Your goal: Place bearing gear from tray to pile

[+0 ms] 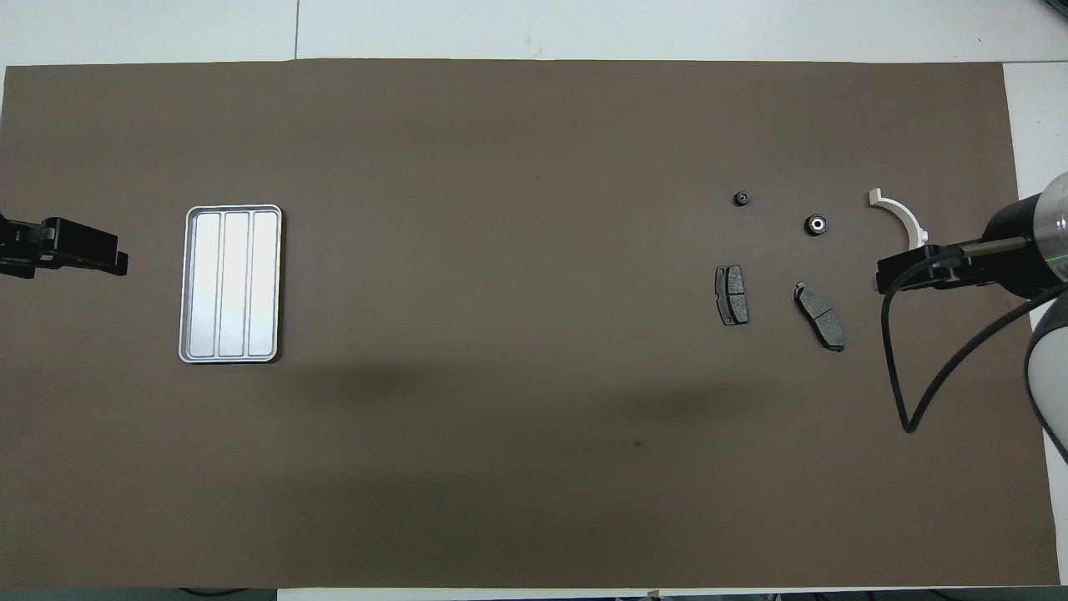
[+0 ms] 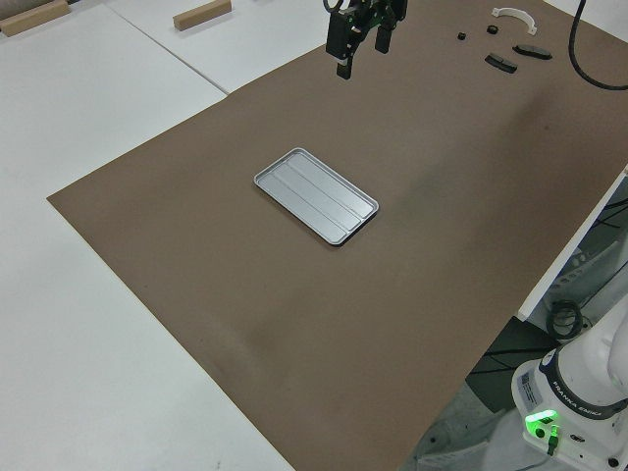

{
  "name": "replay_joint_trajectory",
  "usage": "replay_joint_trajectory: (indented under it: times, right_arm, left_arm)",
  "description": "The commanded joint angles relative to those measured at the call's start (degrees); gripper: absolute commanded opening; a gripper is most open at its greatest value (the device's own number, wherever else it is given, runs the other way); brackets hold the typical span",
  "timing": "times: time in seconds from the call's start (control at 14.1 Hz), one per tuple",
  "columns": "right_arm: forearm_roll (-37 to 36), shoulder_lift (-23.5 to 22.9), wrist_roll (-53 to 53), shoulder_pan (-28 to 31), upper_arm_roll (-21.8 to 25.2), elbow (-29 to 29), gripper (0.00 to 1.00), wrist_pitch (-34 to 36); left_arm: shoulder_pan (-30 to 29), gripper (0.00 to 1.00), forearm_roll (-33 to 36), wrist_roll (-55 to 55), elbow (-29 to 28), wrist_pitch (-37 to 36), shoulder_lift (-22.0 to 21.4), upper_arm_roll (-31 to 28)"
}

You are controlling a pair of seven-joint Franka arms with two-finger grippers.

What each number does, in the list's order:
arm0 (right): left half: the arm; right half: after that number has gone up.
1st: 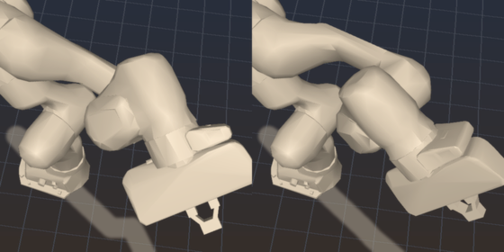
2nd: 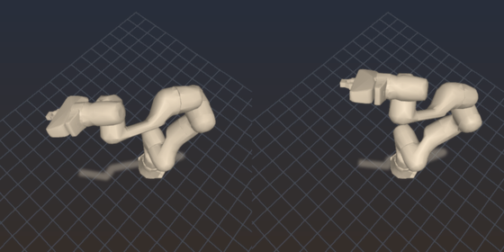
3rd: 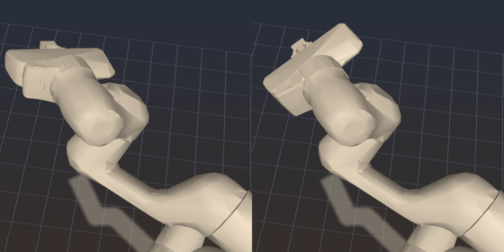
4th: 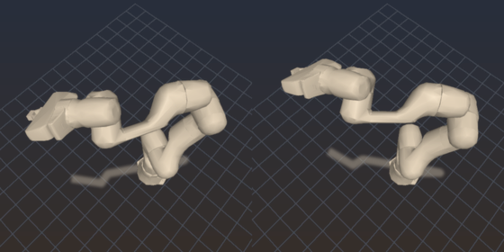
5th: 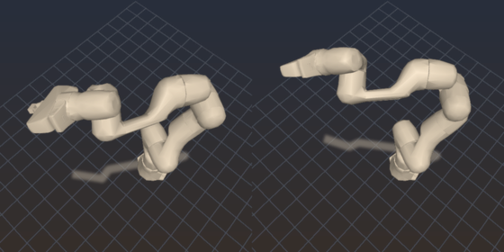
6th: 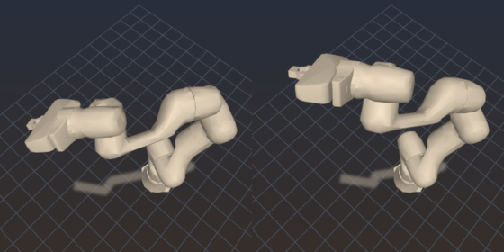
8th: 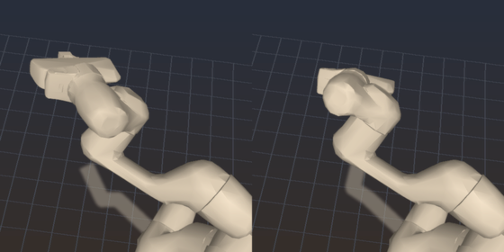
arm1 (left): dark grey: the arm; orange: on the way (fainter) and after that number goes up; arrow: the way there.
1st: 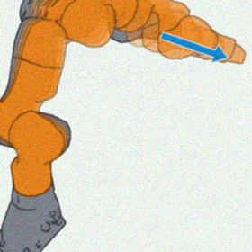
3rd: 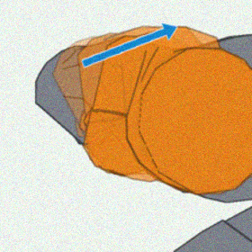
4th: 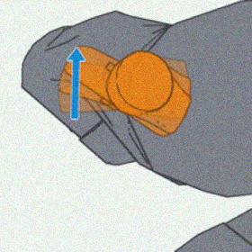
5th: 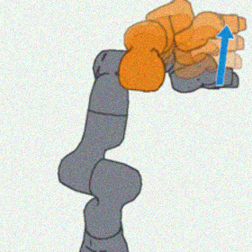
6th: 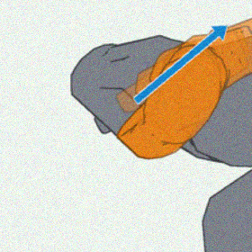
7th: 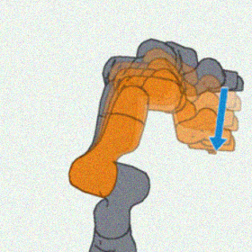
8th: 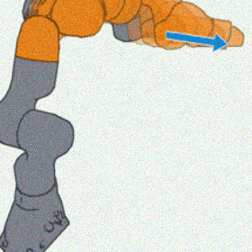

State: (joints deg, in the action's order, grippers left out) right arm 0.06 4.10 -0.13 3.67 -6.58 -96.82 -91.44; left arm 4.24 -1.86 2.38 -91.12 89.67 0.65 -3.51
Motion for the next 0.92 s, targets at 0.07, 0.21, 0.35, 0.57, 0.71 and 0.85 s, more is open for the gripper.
replay_joint_trajectory:
  times: [0.07,0.21,0.35,0.57,0.71,0.85]
  right_arm:
    - [1.09,0.38,0.92,1.17,-0.89,-0.21,1.0,-1.98]
    - [1.09,0.47,0.75,0.99,-1.06,-0.21,1.0,-2.25]
    - [1.09,0.47,0.74,0.99,-1.15,-0.21,1.0,-2.34]
    - [1.09,0.47,0.83,0.99,-1.15,-0.3,1.0,-2.25]
    - [1.09,0.47,0.74,0.99,-1.15,-0.3,1.0,-2.25]
    - [1.09,0.47,0.83,0.99,-1.15,-0.3,1.0,-2.25]
  left_arm:
    - [0.6,1.0,-0.43,0.34,-0.11,-0.9,-0.65,-0.62]
    - [0.68,1.0,-0.34,0.34,-0.11,-0.9,-0.73,-0.62]
    - [0.68,1.0,-0.34,0.34,-0.11,-0.9,-0.73,-0.62]
    - [0.6,1.0,-0.34,0.34,-0.11,-0.9,-0.73,-0.62]
    - [0.68,1.0,-0.34,0.34,-0.11,-0.9,-0.73,-0.62]
    - [0.68,1.0,-0.34,0.34,-0.11,-0.9,-0.73,-0.62]
